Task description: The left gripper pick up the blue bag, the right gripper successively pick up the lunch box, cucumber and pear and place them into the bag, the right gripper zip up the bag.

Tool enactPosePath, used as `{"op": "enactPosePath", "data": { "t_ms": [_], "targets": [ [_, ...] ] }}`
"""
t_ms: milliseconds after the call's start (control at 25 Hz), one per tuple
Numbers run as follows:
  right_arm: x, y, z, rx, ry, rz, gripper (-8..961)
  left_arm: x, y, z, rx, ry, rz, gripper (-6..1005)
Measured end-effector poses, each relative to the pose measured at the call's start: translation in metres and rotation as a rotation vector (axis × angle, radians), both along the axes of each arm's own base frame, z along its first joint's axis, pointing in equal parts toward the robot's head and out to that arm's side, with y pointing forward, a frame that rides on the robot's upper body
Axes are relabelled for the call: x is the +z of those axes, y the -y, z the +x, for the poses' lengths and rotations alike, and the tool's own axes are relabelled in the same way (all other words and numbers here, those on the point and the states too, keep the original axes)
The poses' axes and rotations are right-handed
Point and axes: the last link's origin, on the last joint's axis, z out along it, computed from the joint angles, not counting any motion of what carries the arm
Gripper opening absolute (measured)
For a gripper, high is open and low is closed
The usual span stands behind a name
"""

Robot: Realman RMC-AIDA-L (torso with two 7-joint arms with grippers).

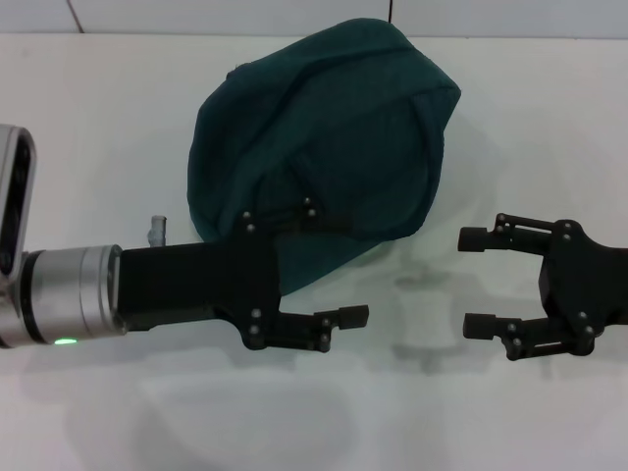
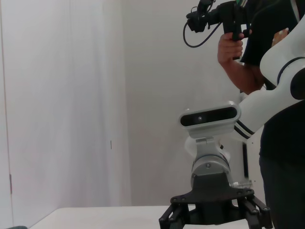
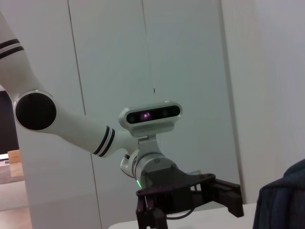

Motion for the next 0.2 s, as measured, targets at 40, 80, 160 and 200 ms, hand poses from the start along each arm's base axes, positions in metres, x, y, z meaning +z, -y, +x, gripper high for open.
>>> {"op": "enactPosePath", "data": {
  "t_ms": [40,80,160,200],
  "targets": [
    [0.0,0.0001,0.0001,-0.001,-0.001,0.001,855,0.0002,0.0002,-0.0003,0.0,0.0,0.001,880],
    [0.0001,0.0001,0.0001,-0.002,-0.002,0.002,855,0.0007,0.0003,-0.0008,-0.001,-0.001,0.002,880],
    [0.0,0.0,-0.0003,-0.003,-0.005,0.003,855,0.0016,0.0003,-0.0015,0.0,-0.001,0.004,880],
    [-0.0001,-0.0003,-0.0008,-0.004,-0.009,0.006,855,0.002,0.0002,-0.0016,0.0,-0.002,0.006,880]
  ]
}}
